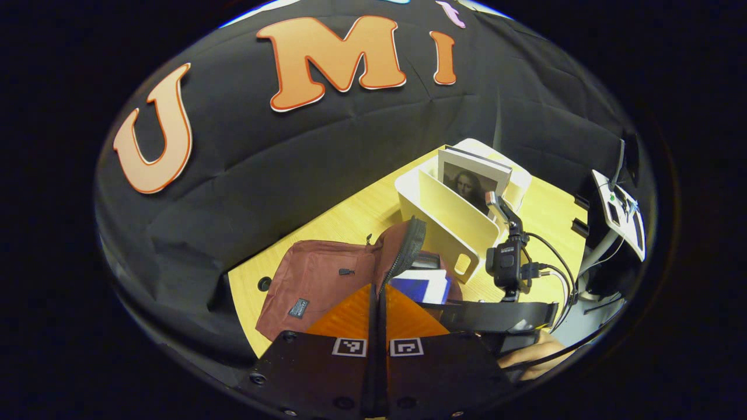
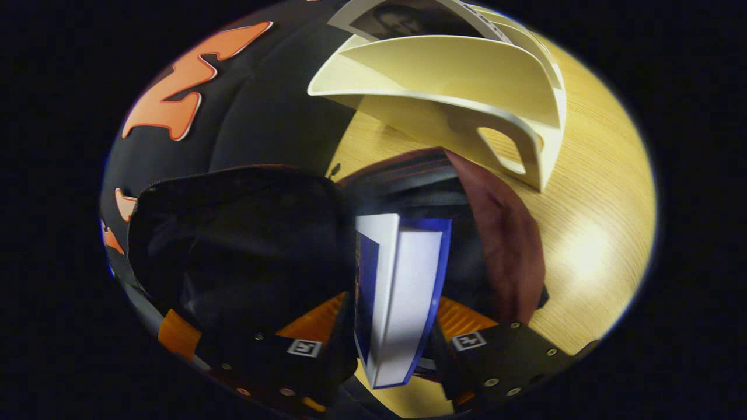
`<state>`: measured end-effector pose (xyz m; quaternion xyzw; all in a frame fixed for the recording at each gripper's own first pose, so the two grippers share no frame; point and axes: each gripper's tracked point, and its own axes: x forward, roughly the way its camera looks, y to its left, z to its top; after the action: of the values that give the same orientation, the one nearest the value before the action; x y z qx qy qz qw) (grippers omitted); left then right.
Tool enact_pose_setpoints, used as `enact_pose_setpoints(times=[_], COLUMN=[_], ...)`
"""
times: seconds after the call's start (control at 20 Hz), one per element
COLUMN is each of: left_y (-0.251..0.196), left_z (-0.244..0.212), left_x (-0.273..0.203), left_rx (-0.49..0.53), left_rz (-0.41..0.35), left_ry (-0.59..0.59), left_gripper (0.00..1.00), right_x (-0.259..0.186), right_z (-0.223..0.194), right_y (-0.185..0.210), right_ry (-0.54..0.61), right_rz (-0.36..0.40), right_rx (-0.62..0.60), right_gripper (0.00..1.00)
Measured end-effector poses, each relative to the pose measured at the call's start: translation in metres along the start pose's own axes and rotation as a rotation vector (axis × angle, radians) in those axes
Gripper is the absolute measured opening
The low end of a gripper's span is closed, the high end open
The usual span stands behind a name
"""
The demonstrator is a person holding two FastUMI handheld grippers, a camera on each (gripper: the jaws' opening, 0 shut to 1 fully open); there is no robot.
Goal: Open the schoolbag, grab two books from the bookshelf and put them into the schoolbag.
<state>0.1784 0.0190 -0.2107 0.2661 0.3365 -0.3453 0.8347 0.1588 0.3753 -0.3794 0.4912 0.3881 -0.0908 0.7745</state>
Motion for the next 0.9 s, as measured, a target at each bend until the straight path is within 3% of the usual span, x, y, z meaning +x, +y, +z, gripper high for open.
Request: enact_pose_setpoints(times=[0.05, 0.1, 0.2, 0.55, 0.9], left_y=[0.002, 0.003, 0.006, -0.001, -0.006], left_z=[-0.001, -0.001, -0.002, -0.011, -0.010], left_x=[0.001, 0.002, 0.001, -0.001, 0.004], left_rx=[-0.016, -0.027, -0.028, -0.028, -0.046], left_rz=[-0.004, -0.010, -0.010, -0.013, 0.042], left_ry=[-0.001, -0.003, -0.003, 0.000, 0.023], left_gripper=[0.01, 0.00, 0.01, 0.01, 0.01], right_x=[-0.005, -0.013, -0.029, -0.120, -0.222], right_z=[-0.001, 0.001, 0.006, 0.065, 0.148], right_y=[-0.004, -0.009, -0.018, -0.045, -0.080], right_ry=[0.014, 0.032, 0.065, -0.022, -0.037], right_rz=[-0.019, -0.031, -0.047, -0.070, -0.230], right_rx=[0.004, 0.012, 0.021, -0.128, -0.467], right_gripper=[0.64, 0.96, 0.98, 0.98, 0.98])
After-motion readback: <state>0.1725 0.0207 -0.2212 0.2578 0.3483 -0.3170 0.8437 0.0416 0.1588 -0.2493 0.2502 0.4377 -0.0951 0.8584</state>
